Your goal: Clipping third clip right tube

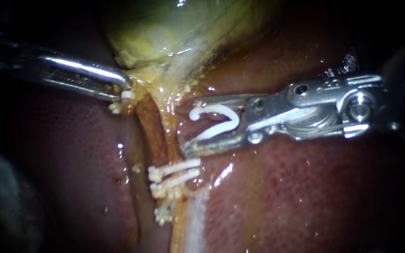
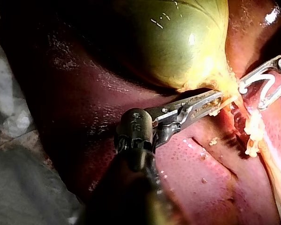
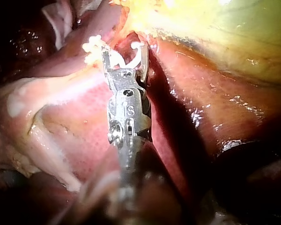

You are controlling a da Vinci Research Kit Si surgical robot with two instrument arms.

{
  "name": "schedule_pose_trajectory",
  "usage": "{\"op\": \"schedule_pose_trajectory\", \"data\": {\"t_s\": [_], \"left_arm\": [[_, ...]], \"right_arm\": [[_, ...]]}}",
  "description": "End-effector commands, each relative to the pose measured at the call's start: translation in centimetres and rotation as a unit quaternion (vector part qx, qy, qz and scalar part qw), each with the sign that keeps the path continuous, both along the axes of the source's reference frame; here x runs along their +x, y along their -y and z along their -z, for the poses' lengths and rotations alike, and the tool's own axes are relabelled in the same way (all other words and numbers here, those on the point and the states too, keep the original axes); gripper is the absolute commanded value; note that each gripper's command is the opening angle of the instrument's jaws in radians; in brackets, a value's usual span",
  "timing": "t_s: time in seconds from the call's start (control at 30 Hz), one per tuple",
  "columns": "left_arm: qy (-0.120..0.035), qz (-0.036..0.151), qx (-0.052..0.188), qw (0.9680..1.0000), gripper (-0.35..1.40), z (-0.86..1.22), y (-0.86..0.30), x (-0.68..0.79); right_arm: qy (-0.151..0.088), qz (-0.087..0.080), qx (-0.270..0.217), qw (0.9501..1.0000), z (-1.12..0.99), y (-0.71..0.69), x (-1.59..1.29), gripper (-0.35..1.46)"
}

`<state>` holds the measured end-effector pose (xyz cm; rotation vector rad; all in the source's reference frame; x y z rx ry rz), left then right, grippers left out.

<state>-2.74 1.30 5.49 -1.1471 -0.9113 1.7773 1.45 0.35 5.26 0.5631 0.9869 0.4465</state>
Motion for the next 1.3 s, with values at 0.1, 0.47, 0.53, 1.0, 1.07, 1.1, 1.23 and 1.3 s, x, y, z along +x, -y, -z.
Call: {"op": "schedule_pose_trajectory", "data": {"t_s": [0.1,0.47,0.53,1.0,1.07,1.1,1.23,1.3], "left_arm": [[0.000,0.000,0.000,1.0000,-0.35,0.00,0.00,0.00],[0.000,0.000,0.000,1.0000,-0.35,0.00,0.00,0.00],[0.000,0.000,0.000,1.0000,-0.35,0.00,0.00,0.00],[0.000,0.000,0.000,1.0000,-0.35,-0.02,-0.01,0.02],[0.000,-0.001,0.000,1.0000,-0.35,-0.02,-0.01,0.02],[0.000,-0.001,0.000,1.0000,-0.35,-0.02,-0.01,0.02],[0.000,-0.001,0.000,1.0000,-0.35,-0.02,-0.01,0.02],[0.000,-0.001,0.000,1.0000,-0.35,-0.03,-0.02,0.02]], "right_arm": [[-0.004,-0.007,0.011,0.9999,-0.05,0.00,0.05,0.50],[-0.036,-0.032,0.060,0.9971,-0.24,0.07,0.29,0.50],[-0.050,-0.039,0.074,0.9952,-0.24,0.06,0.31,0.50],[-0.113,-0.023,0.137,0.9838,-0.23,0.07,0.40,0.48],[-0.116,-0.024,0.142,0.9827,-0.24,0.06,0.46,0.48],[-0.118,-0.024,0.145,0.9820,-0.24,0.06,0.48,0.48],[-0.129,-0.029,0.153,0.9794,-0.26,0.04,0.60,0.47],[-0.132,-0.033,0.159,0.9779,-0.28,0.03,0.65,0.47]]}}
